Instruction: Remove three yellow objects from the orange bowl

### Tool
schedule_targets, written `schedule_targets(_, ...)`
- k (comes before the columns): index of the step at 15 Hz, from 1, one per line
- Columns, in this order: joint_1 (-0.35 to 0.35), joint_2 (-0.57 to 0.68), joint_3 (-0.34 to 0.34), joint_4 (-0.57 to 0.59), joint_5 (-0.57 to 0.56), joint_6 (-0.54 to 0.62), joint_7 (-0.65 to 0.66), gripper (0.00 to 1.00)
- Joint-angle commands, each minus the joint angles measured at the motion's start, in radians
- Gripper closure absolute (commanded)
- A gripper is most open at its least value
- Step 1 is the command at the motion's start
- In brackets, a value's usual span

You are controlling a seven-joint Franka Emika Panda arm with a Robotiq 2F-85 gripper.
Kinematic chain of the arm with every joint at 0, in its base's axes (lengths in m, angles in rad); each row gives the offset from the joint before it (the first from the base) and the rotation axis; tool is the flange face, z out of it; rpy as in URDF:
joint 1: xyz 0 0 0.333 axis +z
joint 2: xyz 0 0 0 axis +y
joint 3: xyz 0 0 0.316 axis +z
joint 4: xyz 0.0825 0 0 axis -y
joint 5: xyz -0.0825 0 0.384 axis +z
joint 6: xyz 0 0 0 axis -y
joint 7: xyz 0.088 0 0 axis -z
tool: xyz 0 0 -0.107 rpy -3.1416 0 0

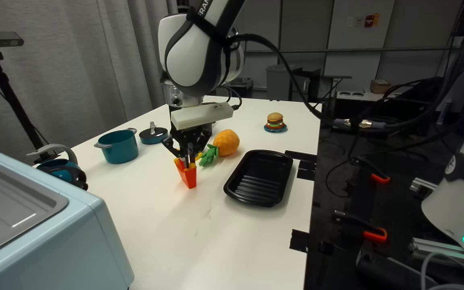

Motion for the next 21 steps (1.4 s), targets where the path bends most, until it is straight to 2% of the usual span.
schedule_targets(1, -0.023, -0.044, 0.011, -0.019, 0.033, -0.023, -0.028, 0.96)
schedule_targets(12, -0.033, -0.092, 0.005, 0.002, 0.029, 0.007, -0.006, 0.96)
schedule_targets(21, -0.015, -0.044, -0.082, 0.060, -0.049, 0.061, 0.034, 0.96)
